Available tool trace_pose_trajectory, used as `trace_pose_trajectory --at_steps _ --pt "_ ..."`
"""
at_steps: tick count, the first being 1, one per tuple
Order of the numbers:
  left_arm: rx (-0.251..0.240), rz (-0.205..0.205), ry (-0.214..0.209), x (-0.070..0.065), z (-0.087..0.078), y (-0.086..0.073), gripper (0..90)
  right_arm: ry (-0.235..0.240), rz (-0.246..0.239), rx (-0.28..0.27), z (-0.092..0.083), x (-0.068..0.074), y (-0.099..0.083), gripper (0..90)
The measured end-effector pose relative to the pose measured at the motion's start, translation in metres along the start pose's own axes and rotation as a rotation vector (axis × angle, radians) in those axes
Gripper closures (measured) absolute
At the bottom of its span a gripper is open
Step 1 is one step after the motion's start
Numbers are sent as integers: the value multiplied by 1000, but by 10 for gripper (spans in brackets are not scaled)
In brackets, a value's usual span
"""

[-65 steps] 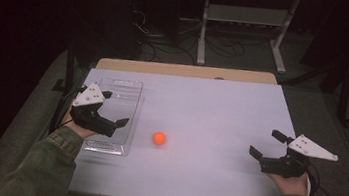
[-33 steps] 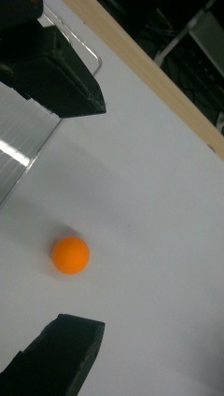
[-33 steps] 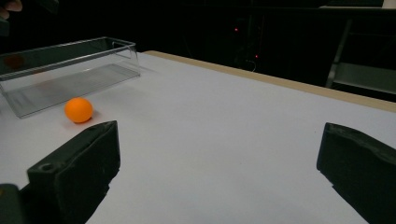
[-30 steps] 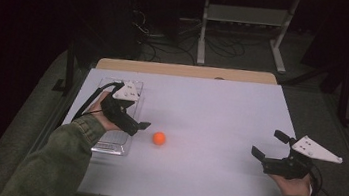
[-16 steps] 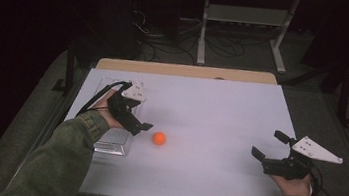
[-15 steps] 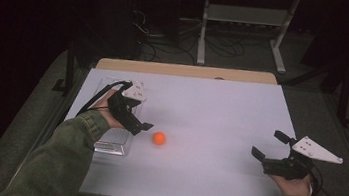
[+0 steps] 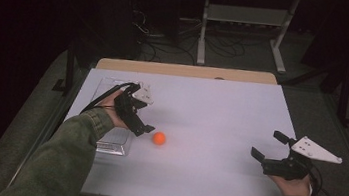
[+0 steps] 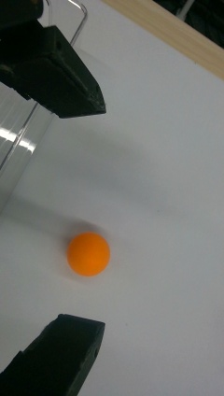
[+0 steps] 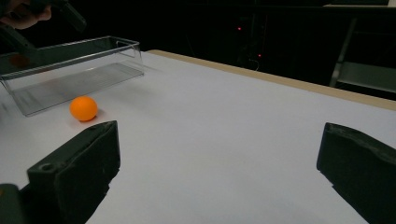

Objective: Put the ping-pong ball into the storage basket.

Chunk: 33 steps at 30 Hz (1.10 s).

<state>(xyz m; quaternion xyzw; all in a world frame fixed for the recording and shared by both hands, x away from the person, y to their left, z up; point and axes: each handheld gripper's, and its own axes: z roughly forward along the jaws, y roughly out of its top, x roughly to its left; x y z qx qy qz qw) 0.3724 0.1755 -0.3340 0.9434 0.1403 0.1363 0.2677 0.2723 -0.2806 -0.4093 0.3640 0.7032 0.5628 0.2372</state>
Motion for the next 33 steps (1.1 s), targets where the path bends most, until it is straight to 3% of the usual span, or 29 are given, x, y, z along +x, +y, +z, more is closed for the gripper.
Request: trace_pose_trajectory --at_steps 7,33 --pt "46 16 -18 -1 7 -1 0 8 -1 -2 0 1 0 0" --pt "118 67 -68 -6 26 1 0 17 -1 4 1 0 0 0"
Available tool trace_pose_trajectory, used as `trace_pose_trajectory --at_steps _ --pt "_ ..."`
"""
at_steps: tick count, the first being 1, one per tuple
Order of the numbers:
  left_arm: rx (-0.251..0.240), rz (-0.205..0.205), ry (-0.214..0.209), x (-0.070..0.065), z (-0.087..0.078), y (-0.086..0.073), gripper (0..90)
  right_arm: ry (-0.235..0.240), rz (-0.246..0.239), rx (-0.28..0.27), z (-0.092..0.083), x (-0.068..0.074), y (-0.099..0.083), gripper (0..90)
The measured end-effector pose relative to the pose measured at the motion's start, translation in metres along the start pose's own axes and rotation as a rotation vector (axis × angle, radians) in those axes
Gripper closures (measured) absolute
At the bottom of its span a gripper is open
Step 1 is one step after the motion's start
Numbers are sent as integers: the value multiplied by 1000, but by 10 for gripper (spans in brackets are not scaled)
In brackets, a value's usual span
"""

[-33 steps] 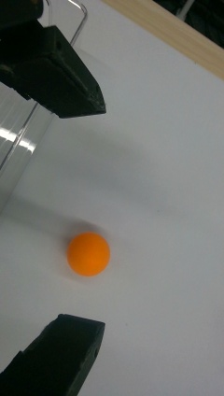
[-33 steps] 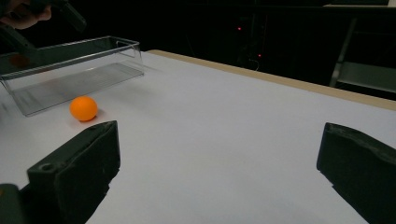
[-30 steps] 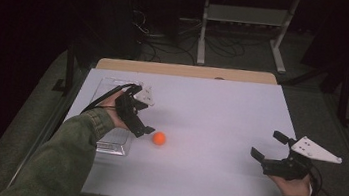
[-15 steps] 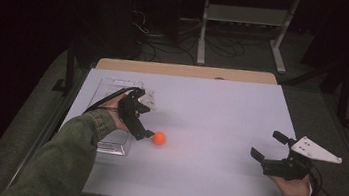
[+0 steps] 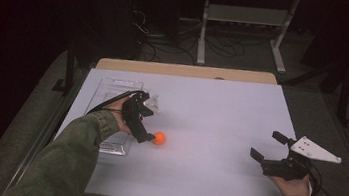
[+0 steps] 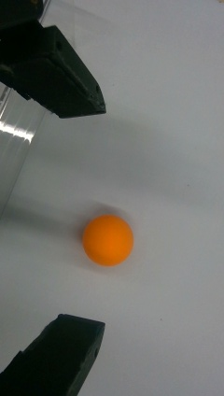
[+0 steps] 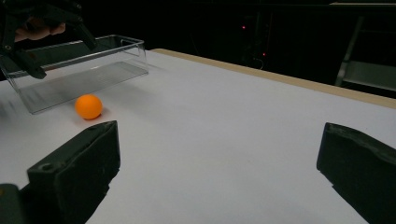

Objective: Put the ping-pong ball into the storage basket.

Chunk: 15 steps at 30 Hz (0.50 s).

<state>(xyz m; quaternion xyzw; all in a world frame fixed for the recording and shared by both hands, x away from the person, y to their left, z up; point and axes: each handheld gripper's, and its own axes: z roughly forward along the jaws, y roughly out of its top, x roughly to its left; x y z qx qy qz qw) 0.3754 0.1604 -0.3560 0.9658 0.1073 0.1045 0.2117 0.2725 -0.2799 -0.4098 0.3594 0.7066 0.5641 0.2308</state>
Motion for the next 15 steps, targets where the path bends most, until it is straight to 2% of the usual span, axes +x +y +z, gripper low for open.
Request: trace_pose_trajectory --at_steps 5,8,15 --pt "18 3 -4 0 4 0 0 2 -1 1 0 0 0 0" --pt "19 10 7 0 6 1 0 2 0 -2 0 0 0 0" --pt "27 22 -14 -2 13 6 0 4 -2 -4 -1 0 0 0"
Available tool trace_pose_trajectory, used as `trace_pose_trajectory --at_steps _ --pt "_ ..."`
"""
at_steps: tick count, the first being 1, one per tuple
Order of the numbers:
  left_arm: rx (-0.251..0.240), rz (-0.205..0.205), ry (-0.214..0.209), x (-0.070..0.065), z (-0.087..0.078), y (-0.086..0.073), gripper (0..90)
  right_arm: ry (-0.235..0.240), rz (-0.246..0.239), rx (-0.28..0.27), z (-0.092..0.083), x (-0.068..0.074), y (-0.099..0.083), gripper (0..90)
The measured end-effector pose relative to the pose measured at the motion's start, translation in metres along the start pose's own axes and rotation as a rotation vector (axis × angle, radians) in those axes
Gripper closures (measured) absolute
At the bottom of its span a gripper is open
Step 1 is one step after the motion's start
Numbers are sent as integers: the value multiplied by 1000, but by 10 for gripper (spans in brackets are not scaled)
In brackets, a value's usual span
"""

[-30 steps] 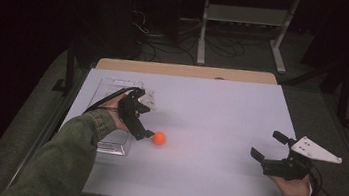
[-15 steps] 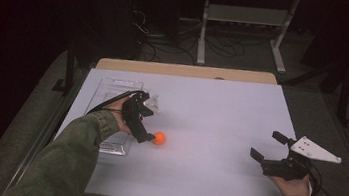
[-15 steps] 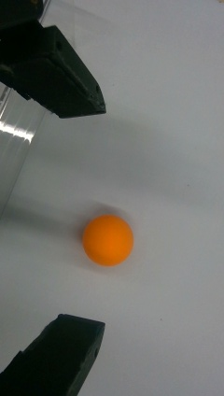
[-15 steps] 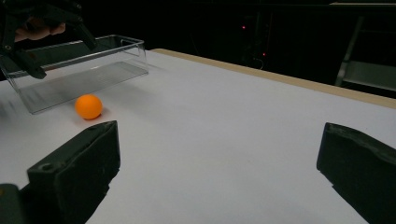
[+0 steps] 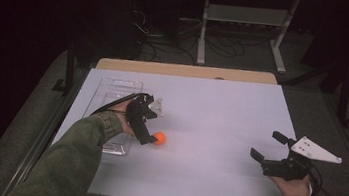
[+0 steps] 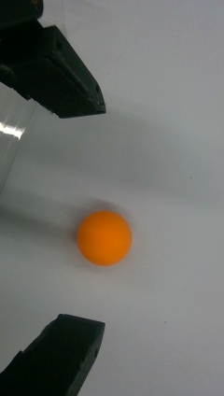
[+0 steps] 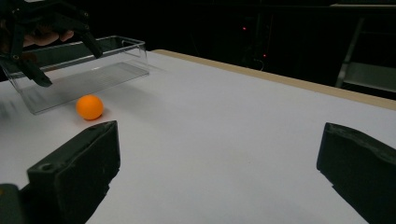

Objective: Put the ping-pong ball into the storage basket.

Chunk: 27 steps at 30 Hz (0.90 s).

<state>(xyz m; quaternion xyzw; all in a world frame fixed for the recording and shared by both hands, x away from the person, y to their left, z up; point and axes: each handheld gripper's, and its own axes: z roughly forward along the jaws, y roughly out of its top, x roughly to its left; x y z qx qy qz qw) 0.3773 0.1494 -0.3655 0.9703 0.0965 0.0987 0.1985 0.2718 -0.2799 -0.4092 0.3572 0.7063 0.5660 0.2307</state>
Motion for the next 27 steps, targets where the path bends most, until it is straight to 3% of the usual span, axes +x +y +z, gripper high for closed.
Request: trace_pose_trajectory --at_steps 27 --pt "35 31 -27 -4 18 6 0 14 4 5 0 0 -1 0"
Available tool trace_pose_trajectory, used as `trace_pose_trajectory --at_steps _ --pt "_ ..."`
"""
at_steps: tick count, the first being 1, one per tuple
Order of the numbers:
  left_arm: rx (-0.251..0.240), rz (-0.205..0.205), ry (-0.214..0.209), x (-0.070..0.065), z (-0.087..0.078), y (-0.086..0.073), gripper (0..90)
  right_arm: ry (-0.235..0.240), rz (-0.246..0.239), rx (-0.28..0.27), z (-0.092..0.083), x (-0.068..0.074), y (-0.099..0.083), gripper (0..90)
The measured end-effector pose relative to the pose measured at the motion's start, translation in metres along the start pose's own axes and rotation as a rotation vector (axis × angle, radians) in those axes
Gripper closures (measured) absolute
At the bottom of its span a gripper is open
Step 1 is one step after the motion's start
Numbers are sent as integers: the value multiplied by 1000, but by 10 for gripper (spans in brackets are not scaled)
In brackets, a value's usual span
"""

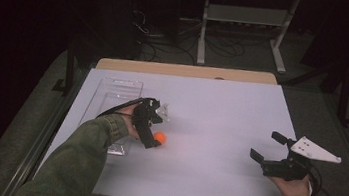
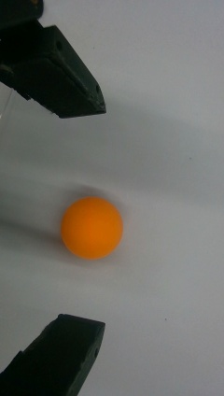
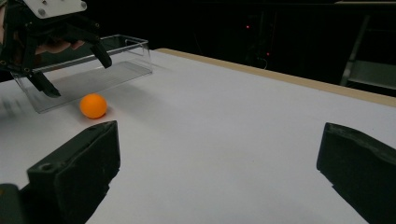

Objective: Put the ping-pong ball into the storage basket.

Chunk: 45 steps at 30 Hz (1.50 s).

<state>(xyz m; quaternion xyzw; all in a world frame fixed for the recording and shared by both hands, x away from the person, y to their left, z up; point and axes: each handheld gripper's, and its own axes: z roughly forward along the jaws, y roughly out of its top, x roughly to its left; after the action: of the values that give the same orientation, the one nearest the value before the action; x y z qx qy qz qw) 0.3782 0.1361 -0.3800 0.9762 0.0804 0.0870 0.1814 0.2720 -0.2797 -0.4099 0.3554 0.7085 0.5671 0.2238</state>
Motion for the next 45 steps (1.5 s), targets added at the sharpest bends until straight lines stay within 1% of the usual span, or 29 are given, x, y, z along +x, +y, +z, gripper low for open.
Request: trace_pose_trajectory --at_steps 3,6,11,18,21,26,32,35,38,40,42,44,45 --pt "4 2 -3 0 3 1 0 0 -2 0 0 0 0 0" --pt "1 5 -15 -1 5 2 0 1 -2 1 0 0 0 0" --pt "13 15 -25 -1 10 3 0 3 -4 1 0 0 0 0" --pt "22 15 -34 -2 14 3 0 5 -2 3 0 0 0 0" --pt "36 18 -46 -2 17 3 0 6 -1 3 0 0 0 0" --pt "50 15 -52 -2 20 4 0 8 0 3 0 0 0 0" --pt "55 19 -43 -1 20 3 0 10 2 4 0 0 -1 0" --pt "56 15 -41 -1 21 3 2 11 2 4 0 0 -1 0" --pt "66 21 -30 -1 22 2 3 11 3 4 0 0 -1 0" --pt "66 29 -24 0 21 2 57 11 3 4 0 0 -1 0" --pt "67 22 -25 0 21 2 60 11 3 4 0 0 -1 0" --pt "73 27 -24 0 22 2 67 11 3 4 0 0 -1 0" --pt "74 30 -40 0 22 2 90 12 3 4 0 0 -1 0"
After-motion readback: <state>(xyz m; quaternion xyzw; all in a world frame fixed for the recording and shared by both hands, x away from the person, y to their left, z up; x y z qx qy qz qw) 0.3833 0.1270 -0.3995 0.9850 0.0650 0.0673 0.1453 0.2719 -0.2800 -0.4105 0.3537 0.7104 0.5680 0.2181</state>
